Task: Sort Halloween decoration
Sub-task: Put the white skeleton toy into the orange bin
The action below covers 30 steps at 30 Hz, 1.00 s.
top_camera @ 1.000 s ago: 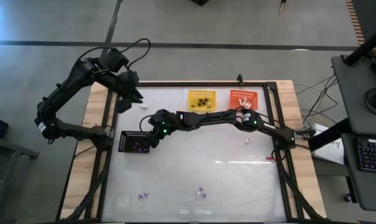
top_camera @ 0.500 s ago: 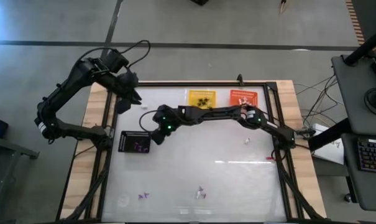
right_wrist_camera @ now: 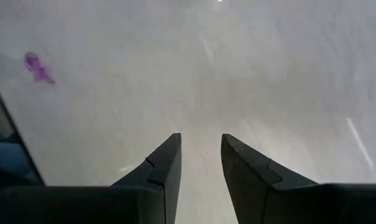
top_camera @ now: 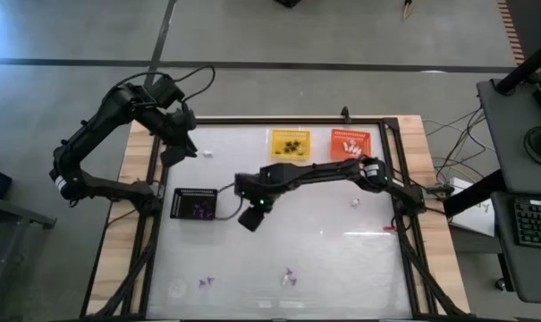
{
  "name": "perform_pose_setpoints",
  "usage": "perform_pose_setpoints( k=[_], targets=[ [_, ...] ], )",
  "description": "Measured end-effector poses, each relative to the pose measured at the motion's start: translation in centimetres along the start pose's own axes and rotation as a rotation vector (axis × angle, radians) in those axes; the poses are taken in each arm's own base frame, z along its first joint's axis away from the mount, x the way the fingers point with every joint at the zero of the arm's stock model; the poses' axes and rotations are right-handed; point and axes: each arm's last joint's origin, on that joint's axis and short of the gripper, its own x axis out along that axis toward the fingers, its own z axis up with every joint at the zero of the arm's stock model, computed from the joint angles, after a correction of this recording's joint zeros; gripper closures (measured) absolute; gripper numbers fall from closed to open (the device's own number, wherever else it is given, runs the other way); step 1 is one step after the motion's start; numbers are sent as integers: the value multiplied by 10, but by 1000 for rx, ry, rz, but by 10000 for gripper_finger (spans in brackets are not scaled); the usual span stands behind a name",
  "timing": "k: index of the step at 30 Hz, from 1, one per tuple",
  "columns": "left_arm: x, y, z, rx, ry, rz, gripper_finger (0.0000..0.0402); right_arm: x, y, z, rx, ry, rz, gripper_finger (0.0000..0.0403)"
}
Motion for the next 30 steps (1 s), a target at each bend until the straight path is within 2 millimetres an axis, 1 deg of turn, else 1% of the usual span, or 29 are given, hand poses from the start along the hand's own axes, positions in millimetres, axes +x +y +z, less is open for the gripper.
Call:
perform_pose_setpoints(
  k=[4, 7, 14, 18, 24, 26, 30],
  targets=[
    [0, 0, 0, 1, 3, -2, 314, 0, 10, -11, 46, -14, -78, 298],
    [0, 0, 0, 1, 3, -1, 314, 4, 15, -21, 100, -7, -144, 298],
    [0, 0, 0, 2, 3, -2, 314, 21, 35, -62, 163, 82, -282, 298],
    [0, 0, -1, 1, 3, -2, 314, 28, 47, -85, 171, 130, -325, 298],
    [-1, -1, -1, 1, 1, -1, 314, 41, 69, -118, 188, 159, -346, 298],
    [-1, -1, -1, -1, -1, 0, 314, 44, 76, -129, 170, 171, -348, 298],
    [-2, -2, -2, -3, -5, 1, 314, 49, 90, -151, 59, 209, -338, 298]
  ],
)
